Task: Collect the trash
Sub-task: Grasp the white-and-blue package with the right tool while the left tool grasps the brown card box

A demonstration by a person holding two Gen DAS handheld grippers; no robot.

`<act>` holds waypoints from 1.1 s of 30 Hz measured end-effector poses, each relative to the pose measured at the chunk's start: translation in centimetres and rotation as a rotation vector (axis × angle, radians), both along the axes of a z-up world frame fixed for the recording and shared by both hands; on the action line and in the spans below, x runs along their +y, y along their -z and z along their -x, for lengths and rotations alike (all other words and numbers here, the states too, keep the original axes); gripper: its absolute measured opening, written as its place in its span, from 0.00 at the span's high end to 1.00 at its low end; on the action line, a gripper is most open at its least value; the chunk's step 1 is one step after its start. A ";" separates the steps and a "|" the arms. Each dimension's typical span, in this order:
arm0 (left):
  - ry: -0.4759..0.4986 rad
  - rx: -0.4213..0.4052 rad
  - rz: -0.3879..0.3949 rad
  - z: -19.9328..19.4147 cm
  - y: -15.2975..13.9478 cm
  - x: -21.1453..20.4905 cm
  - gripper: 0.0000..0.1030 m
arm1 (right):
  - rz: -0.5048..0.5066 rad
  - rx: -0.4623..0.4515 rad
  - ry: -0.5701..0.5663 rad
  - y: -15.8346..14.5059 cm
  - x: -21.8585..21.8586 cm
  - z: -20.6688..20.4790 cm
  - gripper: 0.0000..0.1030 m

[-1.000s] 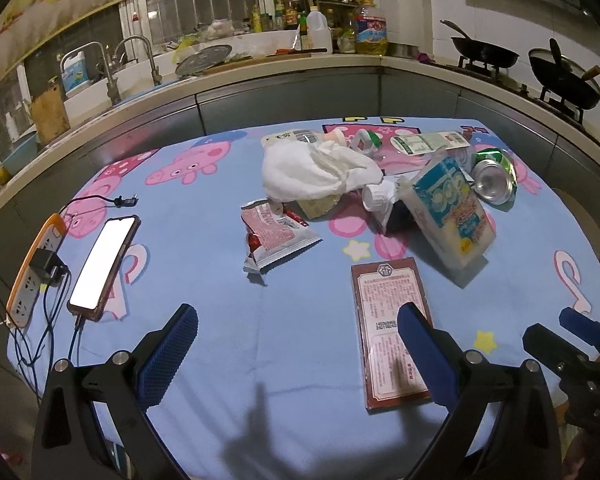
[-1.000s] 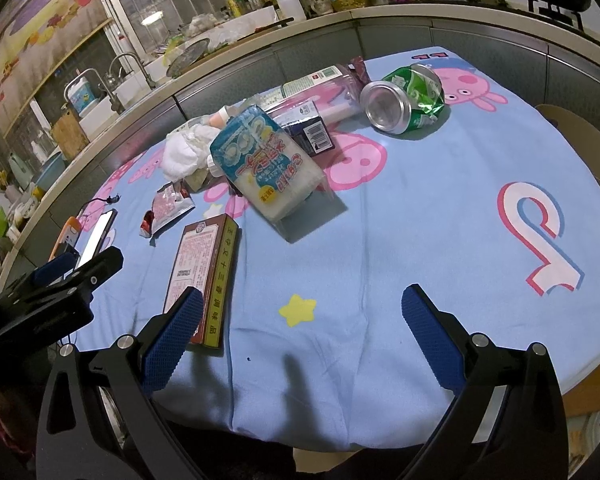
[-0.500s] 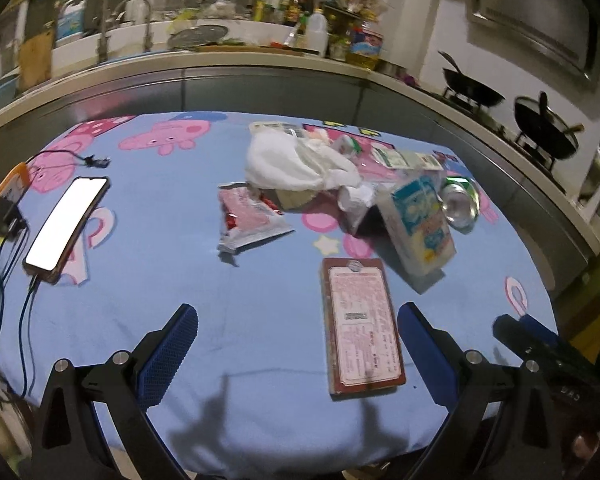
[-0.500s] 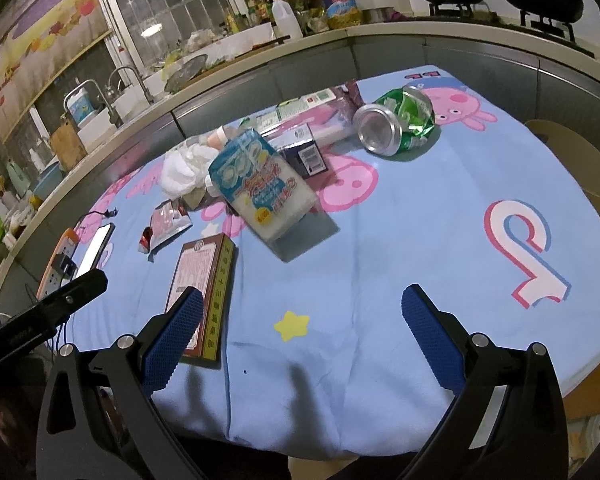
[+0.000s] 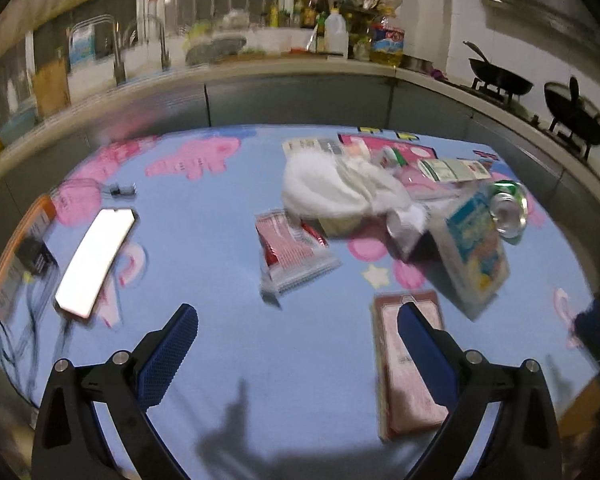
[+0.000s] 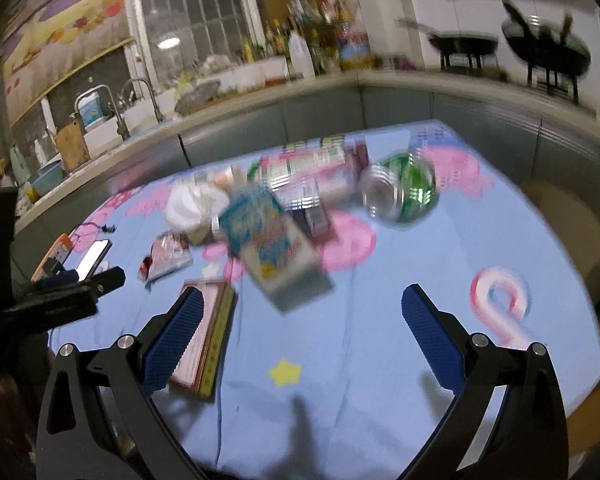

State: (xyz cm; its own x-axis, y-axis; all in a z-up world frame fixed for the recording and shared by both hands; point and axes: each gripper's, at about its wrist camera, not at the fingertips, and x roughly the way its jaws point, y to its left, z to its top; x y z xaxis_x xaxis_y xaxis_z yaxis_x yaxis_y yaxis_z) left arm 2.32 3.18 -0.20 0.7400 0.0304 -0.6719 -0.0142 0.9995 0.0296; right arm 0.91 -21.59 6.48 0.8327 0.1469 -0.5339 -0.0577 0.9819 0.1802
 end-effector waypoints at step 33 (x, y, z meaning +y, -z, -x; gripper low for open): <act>0.014 0.156 -0.091 -4.5 3.8 -2.4 0.03 | -0.095 0.094 -0.089 3.2 0.7 -4.8 0.32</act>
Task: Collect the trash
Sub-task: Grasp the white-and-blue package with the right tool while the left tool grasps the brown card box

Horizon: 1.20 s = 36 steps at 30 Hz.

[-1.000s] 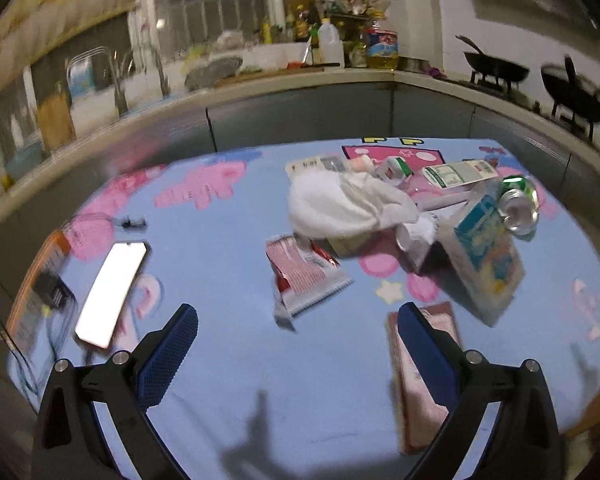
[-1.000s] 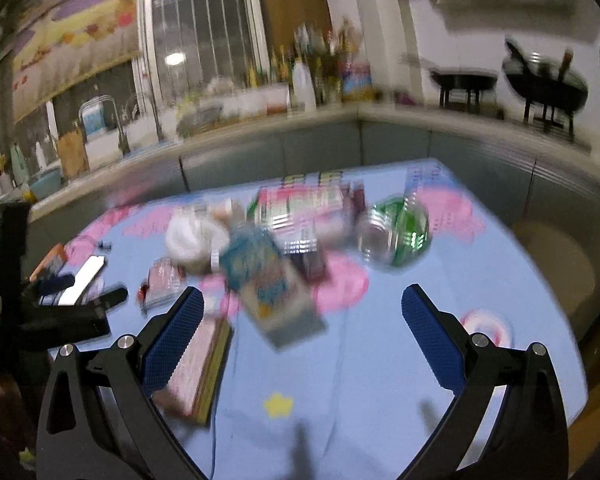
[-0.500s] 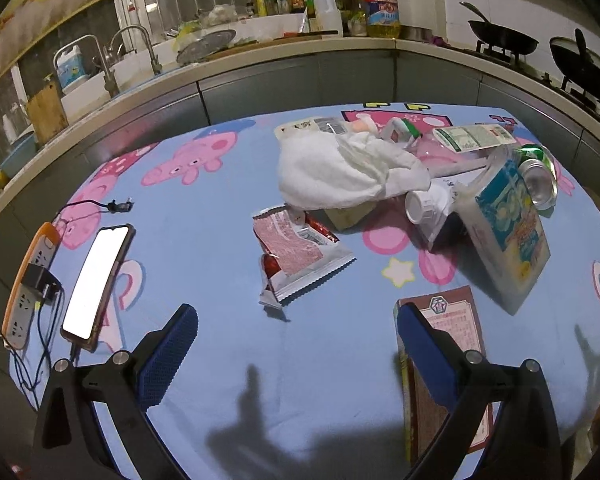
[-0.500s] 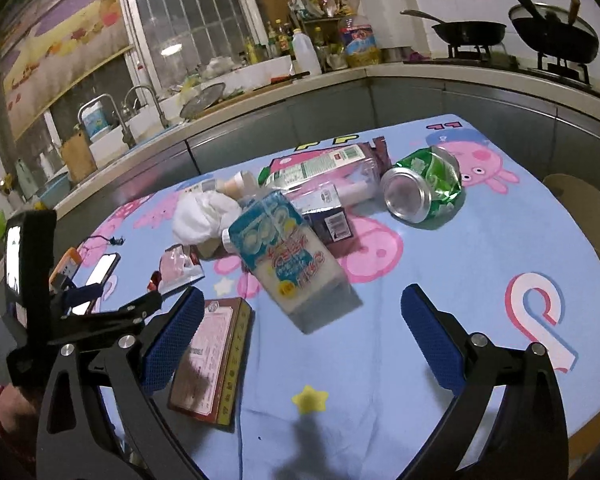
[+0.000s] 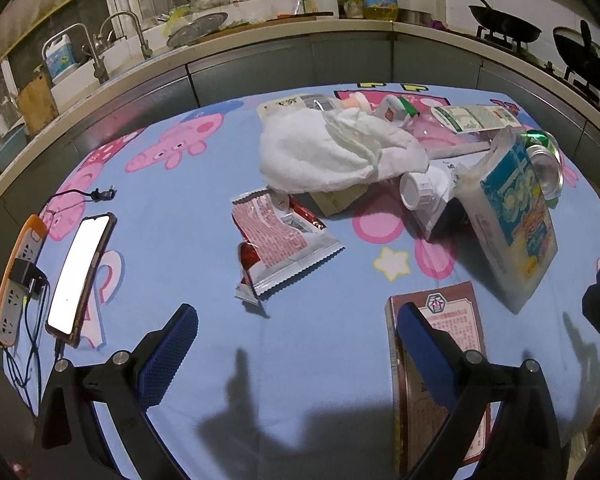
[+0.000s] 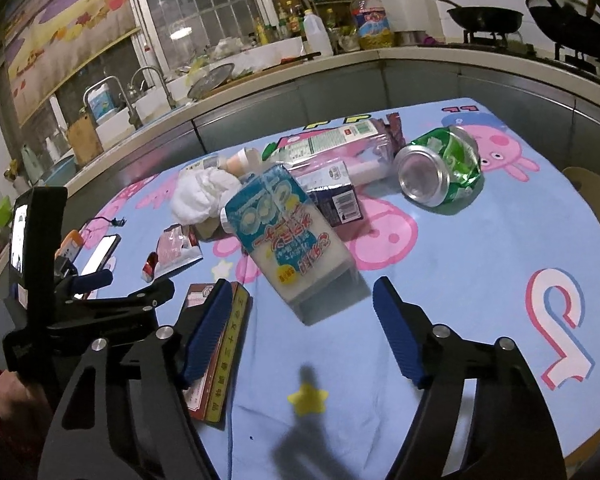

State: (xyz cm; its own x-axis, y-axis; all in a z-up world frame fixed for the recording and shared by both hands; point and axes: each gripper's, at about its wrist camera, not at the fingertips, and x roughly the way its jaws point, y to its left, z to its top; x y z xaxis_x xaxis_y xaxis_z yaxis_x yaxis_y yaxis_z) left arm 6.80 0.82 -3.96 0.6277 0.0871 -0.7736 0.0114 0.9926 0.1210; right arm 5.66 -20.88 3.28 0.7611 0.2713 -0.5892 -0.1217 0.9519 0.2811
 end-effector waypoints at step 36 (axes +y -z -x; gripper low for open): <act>0.069 0.083 0.067 1.1 1.3 -2.3 0.03 | 0.111 0.041 0.051 3.7 -2.1 -2.1 0.27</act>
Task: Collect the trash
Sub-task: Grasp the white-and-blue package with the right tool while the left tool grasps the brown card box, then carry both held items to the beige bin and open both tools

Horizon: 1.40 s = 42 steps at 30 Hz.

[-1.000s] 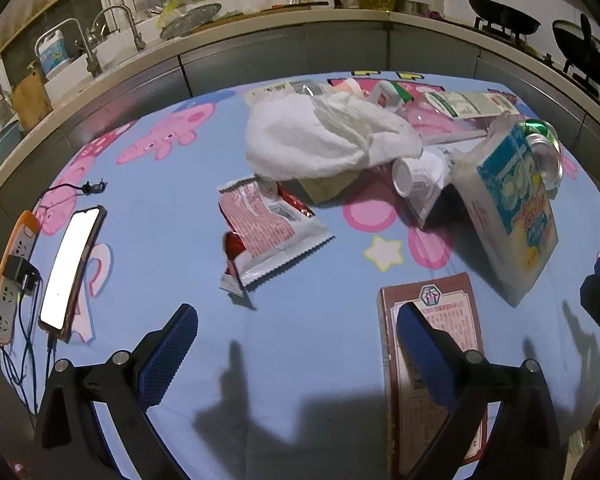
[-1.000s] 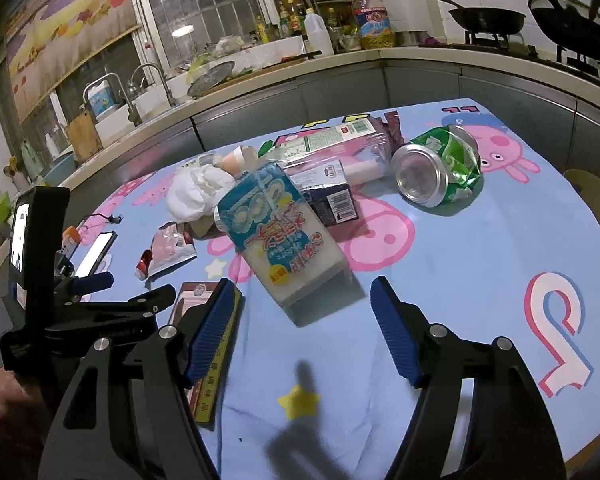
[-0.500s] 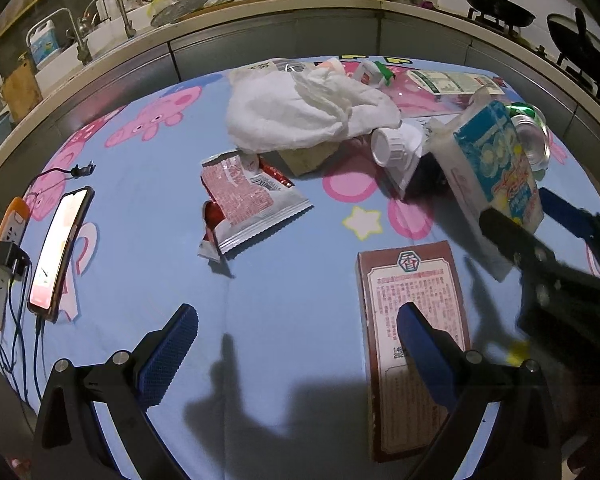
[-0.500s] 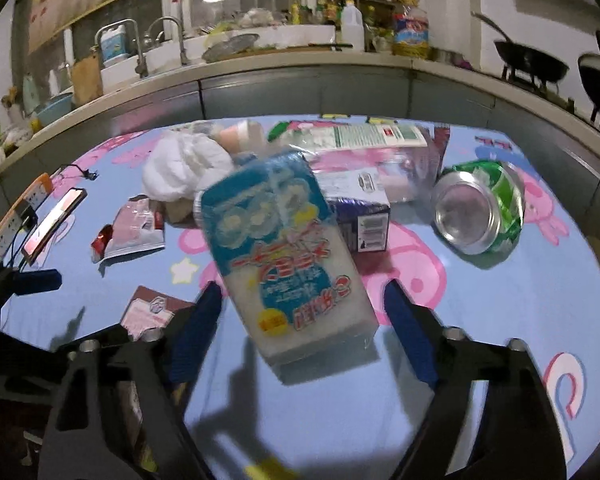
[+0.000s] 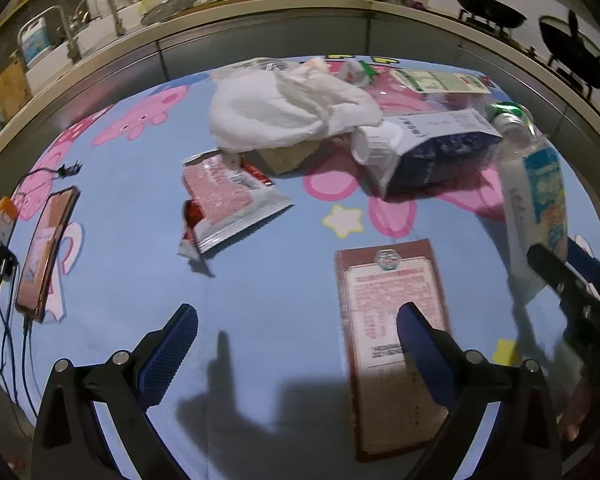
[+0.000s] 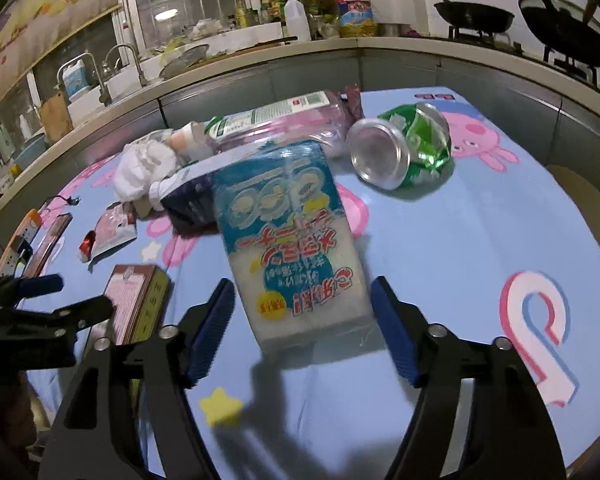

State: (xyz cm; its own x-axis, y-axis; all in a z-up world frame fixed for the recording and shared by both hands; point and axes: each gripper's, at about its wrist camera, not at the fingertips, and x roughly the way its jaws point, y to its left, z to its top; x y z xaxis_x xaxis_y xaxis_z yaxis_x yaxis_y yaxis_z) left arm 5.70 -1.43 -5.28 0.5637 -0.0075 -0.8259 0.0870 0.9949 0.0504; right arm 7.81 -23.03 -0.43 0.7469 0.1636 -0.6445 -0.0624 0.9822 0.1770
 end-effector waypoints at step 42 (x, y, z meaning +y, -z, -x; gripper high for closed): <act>0.462 -0.057 -0.005 -1.6 -4.7 -16.4 0.42 | -0.064 -0.054 0.253 0.1 -10.7 3.4 0.43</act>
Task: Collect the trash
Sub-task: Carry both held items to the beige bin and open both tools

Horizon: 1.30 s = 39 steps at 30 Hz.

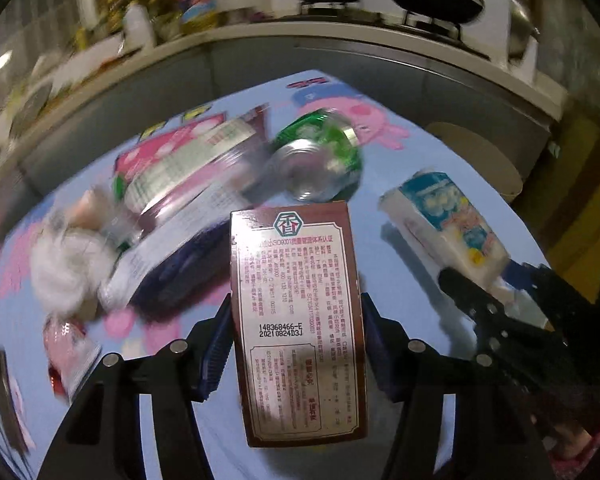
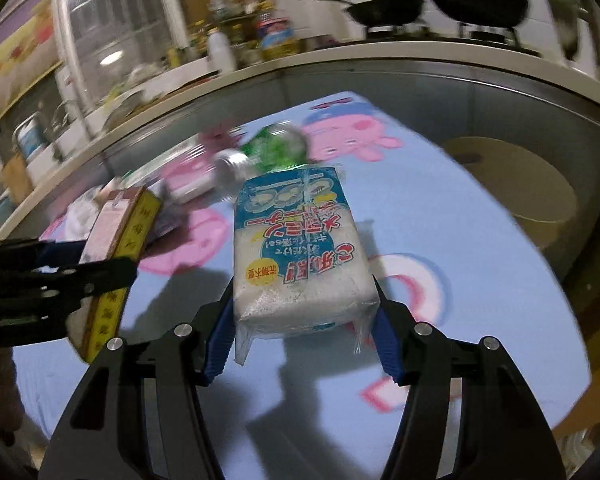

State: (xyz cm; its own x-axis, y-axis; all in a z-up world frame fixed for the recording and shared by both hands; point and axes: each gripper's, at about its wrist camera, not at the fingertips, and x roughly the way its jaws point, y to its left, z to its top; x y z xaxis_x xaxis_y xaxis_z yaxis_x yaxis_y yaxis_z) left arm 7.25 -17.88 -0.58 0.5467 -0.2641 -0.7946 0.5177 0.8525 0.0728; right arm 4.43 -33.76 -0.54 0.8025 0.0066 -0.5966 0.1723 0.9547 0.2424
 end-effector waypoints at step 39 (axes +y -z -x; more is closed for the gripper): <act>0.289 0.165 0.102 -10.8 0.9 -25.4 0.16 | 0.016 0.051 0.329 0.6 -21.4 -5.6 0.27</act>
